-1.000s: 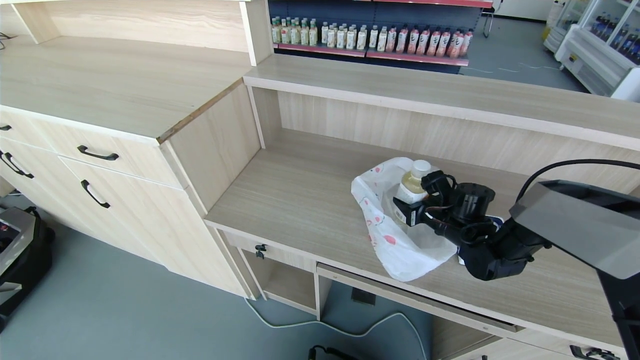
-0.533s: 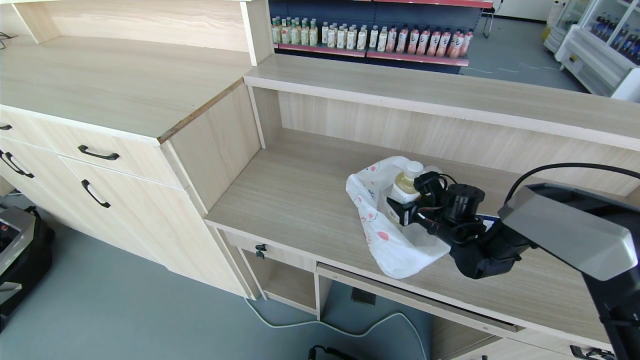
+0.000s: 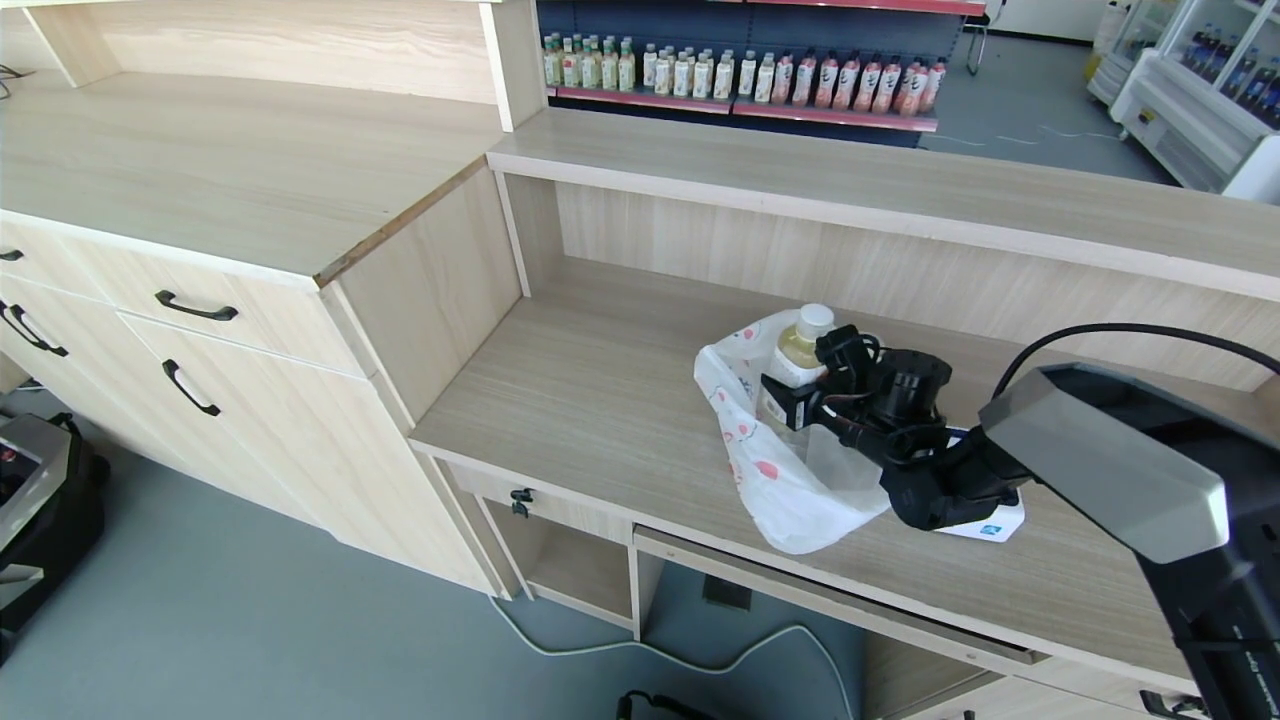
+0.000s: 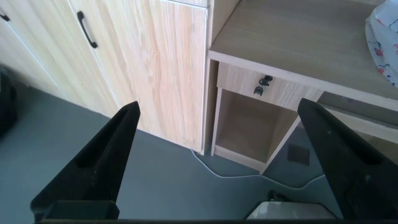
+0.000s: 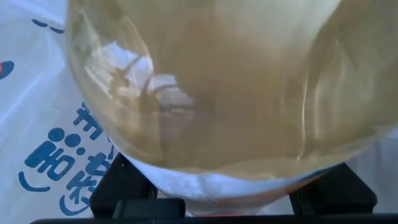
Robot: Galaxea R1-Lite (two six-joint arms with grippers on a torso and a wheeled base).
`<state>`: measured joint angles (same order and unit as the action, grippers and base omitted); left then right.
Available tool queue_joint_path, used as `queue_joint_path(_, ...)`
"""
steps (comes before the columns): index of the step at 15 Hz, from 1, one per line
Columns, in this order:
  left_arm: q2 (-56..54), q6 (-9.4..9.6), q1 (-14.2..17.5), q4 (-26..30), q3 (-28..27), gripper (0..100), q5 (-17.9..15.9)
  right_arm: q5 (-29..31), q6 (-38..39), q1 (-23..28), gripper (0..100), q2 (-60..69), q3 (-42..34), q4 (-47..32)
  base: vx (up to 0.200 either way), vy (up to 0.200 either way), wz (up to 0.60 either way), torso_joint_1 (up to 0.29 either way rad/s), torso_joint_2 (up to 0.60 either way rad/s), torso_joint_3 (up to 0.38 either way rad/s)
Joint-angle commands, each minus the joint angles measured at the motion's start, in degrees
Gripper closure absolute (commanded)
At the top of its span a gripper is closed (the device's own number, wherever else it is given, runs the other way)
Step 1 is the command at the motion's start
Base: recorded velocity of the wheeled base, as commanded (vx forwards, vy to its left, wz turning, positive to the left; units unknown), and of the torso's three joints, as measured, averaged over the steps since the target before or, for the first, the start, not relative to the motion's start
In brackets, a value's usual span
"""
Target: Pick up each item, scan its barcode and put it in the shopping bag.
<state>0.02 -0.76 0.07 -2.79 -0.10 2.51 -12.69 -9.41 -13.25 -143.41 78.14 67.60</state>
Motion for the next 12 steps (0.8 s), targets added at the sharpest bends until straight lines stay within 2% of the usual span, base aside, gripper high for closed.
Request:
queue_joint_path(1,0.0,0.05,0.0,0.0,0.0,0,-0.1,0.0,-0.1,0.0,100,-1.3,0.3,0.0,0.0,0.0,0.0,0.0,0.0,0.0)
queue_joint_path(2,0.0,-0.04,0.0,0.0,0.0,0,0.0,0.0,-0.3,0.0,100,-1.3,0.4,-0.2,0.0,0.0,0.0,0.0,0.0,0.0)
queue_joint_path(3,0.0,-0.04,0.0,0.0,0.0,0,0.0,-0.1,-0.6,0.0,0,-1.4,0.4,-0.3,0.0,0.0,0.0,0.0,0.0,0.0)
queue_joint_path(7,0.0,-0.04,0.0,0.0,0.0,0,-0.1,-0.1,-0.3,0.0,0,1.7,-0.1,-0.4,0.0,0.0,0.0,0.0,0.0,0.0)
queue_joint_path(10,0.0,-0.04,0.0,0.0,0.0,0,0.0,0.0,-0.6,0.2,0,14.0,-9.0,-3.5,0.0,0.0,0.0,0.0,0.0,0.0)
queue_joint_path(12,0.0,-0.04,0.0,0.0,0.0,0,-0.1,0.0,-1.2,1.2,0,24.4,-18.6,-8.1,0.0,0.0,0.0,0.0,0.0,0.0)
